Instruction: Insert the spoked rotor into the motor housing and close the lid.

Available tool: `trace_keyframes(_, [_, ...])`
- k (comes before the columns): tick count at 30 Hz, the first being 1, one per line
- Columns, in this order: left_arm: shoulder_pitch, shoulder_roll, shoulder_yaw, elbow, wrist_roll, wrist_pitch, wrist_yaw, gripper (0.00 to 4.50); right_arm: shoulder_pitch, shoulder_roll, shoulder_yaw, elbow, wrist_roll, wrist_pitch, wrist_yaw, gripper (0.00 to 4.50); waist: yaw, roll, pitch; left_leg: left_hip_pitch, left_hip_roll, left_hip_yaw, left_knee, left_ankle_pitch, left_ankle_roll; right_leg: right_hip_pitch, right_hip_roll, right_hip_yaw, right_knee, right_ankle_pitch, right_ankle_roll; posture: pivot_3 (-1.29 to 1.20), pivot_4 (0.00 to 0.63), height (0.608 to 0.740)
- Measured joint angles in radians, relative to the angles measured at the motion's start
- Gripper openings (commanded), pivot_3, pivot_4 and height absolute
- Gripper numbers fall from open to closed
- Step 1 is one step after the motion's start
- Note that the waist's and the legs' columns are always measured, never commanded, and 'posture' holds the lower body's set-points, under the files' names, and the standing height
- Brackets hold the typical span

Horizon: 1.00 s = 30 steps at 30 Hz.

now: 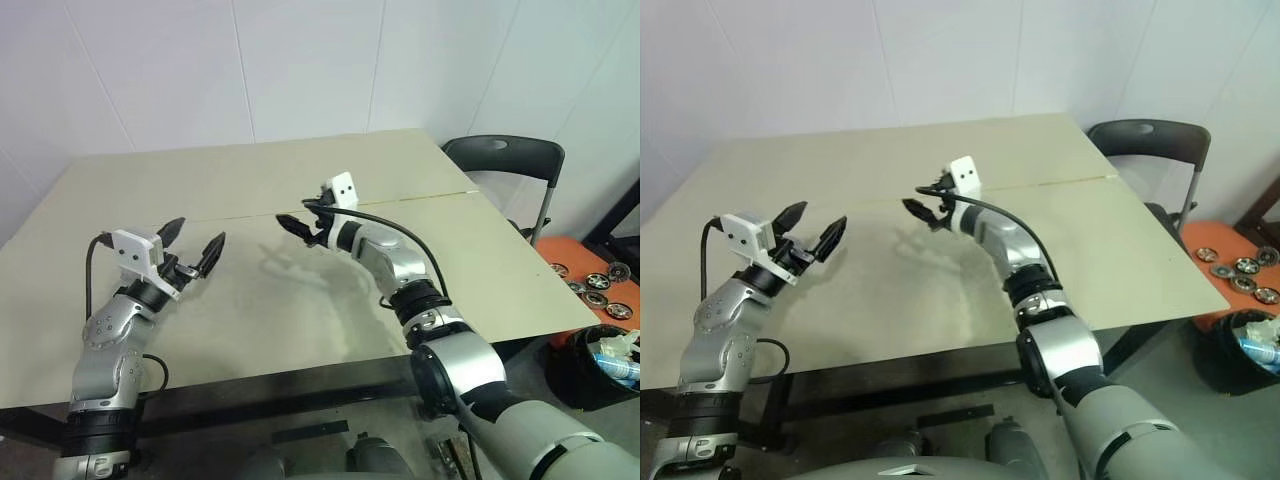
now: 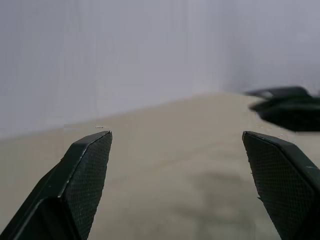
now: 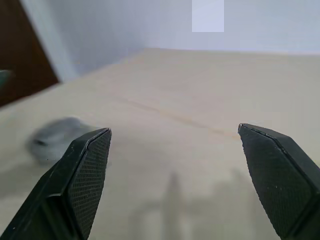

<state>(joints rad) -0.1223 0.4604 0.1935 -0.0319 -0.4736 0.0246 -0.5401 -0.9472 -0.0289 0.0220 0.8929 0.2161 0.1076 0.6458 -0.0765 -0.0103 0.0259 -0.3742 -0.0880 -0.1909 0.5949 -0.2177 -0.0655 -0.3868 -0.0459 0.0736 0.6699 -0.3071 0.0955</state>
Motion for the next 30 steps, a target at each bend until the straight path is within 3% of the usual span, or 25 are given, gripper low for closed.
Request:
trace_keyframes(13, [-0.013,-0.004,-0.043,-0.026,0.056,0.038,-0.043,4.44,0.001,-0.059,0.004,0.02,-0.085,-0.135,0.004,4.26,0.006,0.001,0.001,0.0,0.0,0.0,0.001,0.0,0.0,0.001,0.0,0.0,0.0,0.0,0.0,0.0,0.0,0.74])
trace_keyframes(30, [-0.084,-0.03,-0.063,0.006,0.079,0.052,-0.089,4.44,0.072,-0.08,0.008,-0.027,-0.118,-0.139,-0.056,4.26,0.006,0.001,0.001,0.001,0.0,0.0,0.001,0.0,0.0,0.001,0.0,0.0,0.0,0.0,0.0,0.0,0.0,0.74])
